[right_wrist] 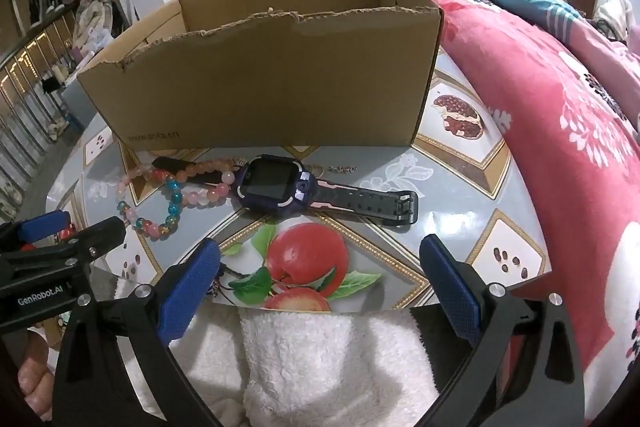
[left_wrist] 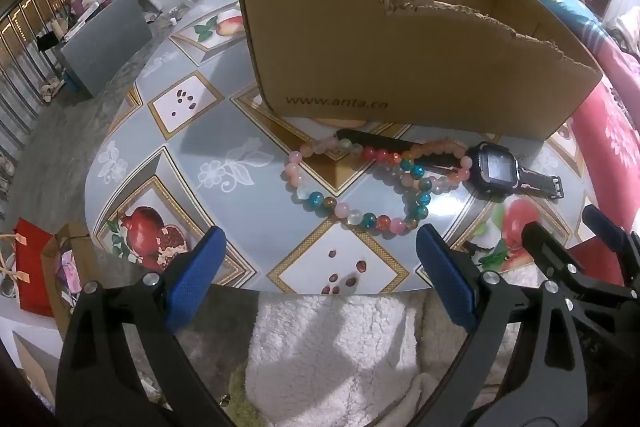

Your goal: Organize jewelry

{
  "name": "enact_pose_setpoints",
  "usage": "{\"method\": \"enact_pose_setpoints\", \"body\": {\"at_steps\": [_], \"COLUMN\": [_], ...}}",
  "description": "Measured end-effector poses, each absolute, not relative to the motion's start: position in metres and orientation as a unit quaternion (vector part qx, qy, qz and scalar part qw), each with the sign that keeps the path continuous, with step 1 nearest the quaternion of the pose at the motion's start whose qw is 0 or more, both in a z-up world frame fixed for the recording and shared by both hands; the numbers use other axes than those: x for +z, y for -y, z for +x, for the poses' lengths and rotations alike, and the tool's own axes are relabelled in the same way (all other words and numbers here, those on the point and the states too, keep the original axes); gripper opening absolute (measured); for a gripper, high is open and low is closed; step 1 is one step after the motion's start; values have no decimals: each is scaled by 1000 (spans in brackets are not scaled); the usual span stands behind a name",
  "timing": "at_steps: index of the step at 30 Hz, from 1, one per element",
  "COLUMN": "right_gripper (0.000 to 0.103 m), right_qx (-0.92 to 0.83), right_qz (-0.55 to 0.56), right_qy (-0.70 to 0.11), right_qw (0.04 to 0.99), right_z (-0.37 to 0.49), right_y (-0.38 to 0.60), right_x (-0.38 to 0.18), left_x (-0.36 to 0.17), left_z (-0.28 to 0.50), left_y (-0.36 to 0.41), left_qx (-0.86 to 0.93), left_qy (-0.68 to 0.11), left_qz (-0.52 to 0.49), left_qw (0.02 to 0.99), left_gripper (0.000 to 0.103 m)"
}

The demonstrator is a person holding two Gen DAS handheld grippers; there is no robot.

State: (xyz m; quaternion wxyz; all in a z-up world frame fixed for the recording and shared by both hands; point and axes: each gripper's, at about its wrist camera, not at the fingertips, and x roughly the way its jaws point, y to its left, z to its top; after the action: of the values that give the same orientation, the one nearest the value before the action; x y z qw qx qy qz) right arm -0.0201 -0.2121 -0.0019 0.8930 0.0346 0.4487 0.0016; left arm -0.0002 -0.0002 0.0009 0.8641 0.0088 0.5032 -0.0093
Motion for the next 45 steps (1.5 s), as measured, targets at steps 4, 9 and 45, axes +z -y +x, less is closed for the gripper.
{"method": "enact_pose_setpoints", "body": {"at_steps": [4,9,45], "right_gripper": [98,98,98], "right_qx": [2,4,3], "right_qz": [34,31,29], "right_qy": [-449,-449,-449], "right_qw": [893,893,893], "right_z": [-20,-21,-22], "right_y": [212,211,208], "right_x": [-1,-1,0], "left_x": [1,1,1], "left_z": [-1,-1,-3], "left_y": [0,1,-5], "left_qx": [-9,-10,-11], "left_qy": [-503,-503,-502], "left_qz": [8,7,3], "left_qw": [864,864,865], "left_gripper": [92,92,92]}}
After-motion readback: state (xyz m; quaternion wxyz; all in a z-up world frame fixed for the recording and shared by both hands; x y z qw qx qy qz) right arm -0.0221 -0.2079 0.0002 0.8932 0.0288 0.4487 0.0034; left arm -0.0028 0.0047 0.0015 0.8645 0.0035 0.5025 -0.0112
